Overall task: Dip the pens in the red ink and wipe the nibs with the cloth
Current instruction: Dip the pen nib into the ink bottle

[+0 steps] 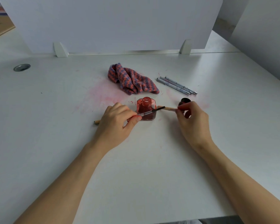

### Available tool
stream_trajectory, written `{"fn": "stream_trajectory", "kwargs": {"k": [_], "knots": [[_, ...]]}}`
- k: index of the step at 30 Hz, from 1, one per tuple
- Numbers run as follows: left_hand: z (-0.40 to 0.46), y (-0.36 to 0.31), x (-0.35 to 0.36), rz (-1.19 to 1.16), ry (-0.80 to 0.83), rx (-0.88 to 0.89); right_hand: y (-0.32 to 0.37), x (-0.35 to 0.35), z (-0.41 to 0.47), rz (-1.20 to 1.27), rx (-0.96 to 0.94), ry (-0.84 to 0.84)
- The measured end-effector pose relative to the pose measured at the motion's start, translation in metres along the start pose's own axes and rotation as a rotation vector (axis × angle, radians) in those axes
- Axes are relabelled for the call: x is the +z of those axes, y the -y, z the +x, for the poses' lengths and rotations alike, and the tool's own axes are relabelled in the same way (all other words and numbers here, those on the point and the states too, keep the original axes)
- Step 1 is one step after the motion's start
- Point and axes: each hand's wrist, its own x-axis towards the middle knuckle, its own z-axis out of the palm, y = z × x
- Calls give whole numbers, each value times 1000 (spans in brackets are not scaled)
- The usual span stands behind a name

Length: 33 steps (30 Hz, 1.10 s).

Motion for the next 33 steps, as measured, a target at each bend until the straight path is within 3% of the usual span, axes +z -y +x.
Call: {"fn": "stream_trajectory", "kwargs": {"k": [3, 5, 7, 11, 16, 19, 22, 26, 33], "knots": [[0, 0, 1, 2, 1, -7, 1, 5, 1, -283, -81, 105], [0, -2, 1, -4, -11, -10, 2, 6, 0, -246, -205, 54], [1, -4, 1, -15, -37, -10, 7, 5, -2, 1, -241, 69], [3, -14, 4, -15, -75, -3, 22, 3, -3, 619, 11, 317], [8, -24, 7, -38, -114, -34, 33, 11, 2, 874, 104, 300], [12, -25, 2, -33, -135, -163, 38, 10, 12, 1000, 139, 226], [19, -17, -1, -48, -92, -301, 43, 9, 24, 953, 40, 88], [21, -7, 8, 67, 89, -281, 53, 16, 32, 819, -83, -47], [23, -9, 17, 110, 9, -213, 51, 32, 34, 561, -195, 31]]}}
